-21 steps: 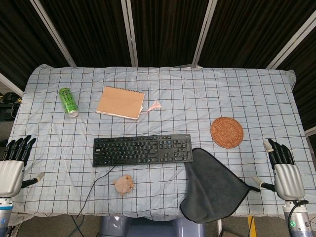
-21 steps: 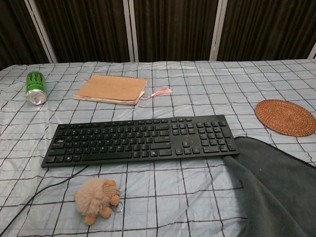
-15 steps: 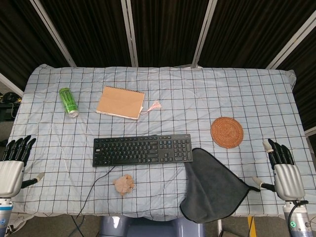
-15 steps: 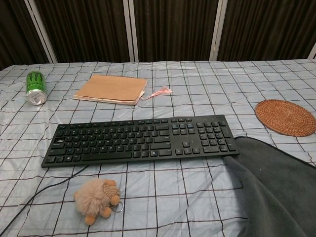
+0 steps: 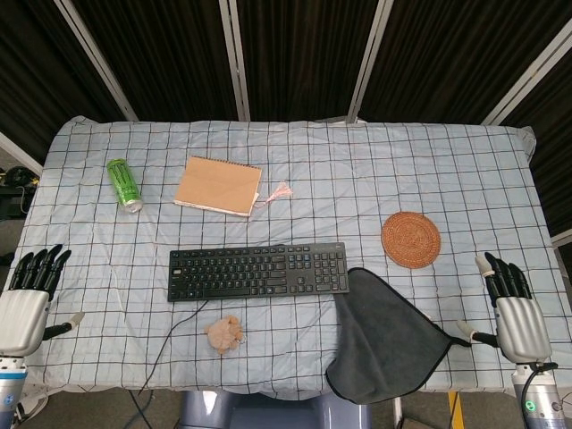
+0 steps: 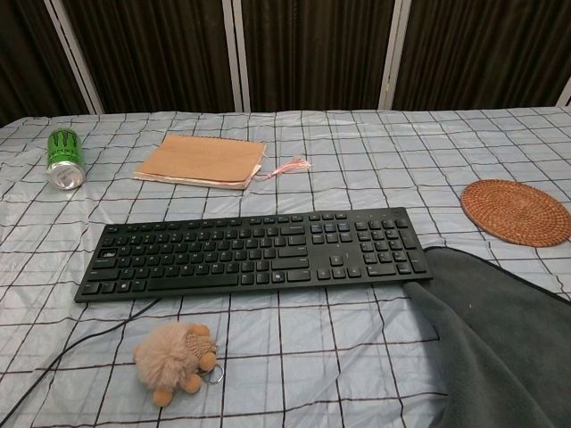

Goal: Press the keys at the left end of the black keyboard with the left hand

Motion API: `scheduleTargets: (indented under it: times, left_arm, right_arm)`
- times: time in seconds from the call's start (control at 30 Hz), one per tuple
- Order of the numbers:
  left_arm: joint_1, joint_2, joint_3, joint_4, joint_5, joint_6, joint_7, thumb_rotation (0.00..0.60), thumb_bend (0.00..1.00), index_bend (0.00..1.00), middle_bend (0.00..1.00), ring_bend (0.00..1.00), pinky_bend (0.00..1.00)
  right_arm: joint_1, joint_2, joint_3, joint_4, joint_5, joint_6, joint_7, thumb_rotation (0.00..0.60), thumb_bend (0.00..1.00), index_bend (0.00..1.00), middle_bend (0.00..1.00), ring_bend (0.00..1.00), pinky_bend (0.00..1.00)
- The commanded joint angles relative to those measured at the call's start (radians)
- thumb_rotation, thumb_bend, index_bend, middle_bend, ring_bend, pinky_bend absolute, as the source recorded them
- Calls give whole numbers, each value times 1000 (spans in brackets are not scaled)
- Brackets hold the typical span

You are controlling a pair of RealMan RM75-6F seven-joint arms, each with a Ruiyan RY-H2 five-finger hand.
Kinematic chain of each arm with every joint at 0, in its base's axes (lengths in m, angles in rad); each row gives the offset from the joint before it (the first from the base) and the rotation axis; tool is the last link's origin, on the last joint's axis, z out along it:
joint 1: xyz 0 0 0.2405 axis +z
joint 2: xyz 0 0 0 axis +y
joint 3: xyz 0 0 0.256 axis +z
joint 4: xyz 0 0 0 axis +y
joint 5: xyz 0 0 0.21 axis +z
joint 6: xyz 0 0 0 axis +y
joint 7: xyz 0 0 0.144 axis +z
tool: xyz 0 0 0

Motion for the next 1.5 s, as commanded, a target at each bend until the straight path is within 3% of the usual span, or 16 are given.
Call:
scheduleTargets:
  times: [0.03, 0.13, 0.2, 0.3, 0.4, 0.47, 0.6, 0.73, 0.87, 1.13, 1.5]
  left_arm:
    - [-12, 5, -14, -23, -14, -13, 11, 600, 105, 0, 0, 0, 0]
    - [-31, 14, -29, -60, -38, -43, 28, 600, 173, 0, 27, 33, 59]
    - [-48, 21, -40, -82, -52, -65, 49, 600, 314, 0, 247, 243, 248]
    - [-87, 37, -59, -139, -103, -139, 84, 600, 496, 0, 576, 526, 411]
    - [-144, 50, -91, -212, -197, -238, 130, 600, 562, 0, 743, 665, 479]
    - [-209, 54, -118, -250, -270, -337, 183, 600, 587, 0, 802, 715, 508]
    - [-348, 95, -164, -331, -537, -524, 333, 600, 591, 0, 844, 763, 543]
    - [-484, 113, -173, -378, -806, -587, 489, 600, 591, 0, 860, 778, 557]
    - [-585, 116, -154, -389, -973, -610, 586, 600, 593, 0, 862, 780, 560]
    - [-756, 48, -124, -357, -1226, -615, 686, 600, 593, 0, 862, 780, 560]
    - [-925, -67, -76, -283, -1411, -592, 745, 600, 592, 0, 862, 780, 560]
  right_arm:
    - [1, 1, 1, -1, 4, -4, 5, 600, 84, 0, 0, 0, 0]
    - [0, 5, 2, -3, 8, -6, 14, 600, 83, 0, 0, 0, 0]
    - [0, 6, 2, -5, 10, -7, 19, 600, 83, 0, 0, 0, 0]
    - [1, 8, 1, -9, 11, -9, 22, 600, 83, 0, 0, 0, 0]
    - [1, 9, 2, -12, 10, -9, 22, 600, 83, 0, 0, 0, 0]
    - [0, 9, 3, -13, 15, -11, 28, 600, 83, 0, 0, 0, 0]
    - [2, 13, 6, -15, 23, -19, 49, 600, 83, 0, 0, 0, 0]
    - [4, 16, 6, -13, 21, -21, 61, 600, 83, 0, 0, 0, 0]
    - [4, 17, 6, -15, 24, -24, 69, 600, 82, 0, 0, 0, 0]
    - [4, 21, 8, -22, 36, -33, 85, 600, 82, 0, 0, 0, 0]
    - [6, 26, 13, -28, 51, -43, 99, 600, 83, 0, 0, 0, 0]
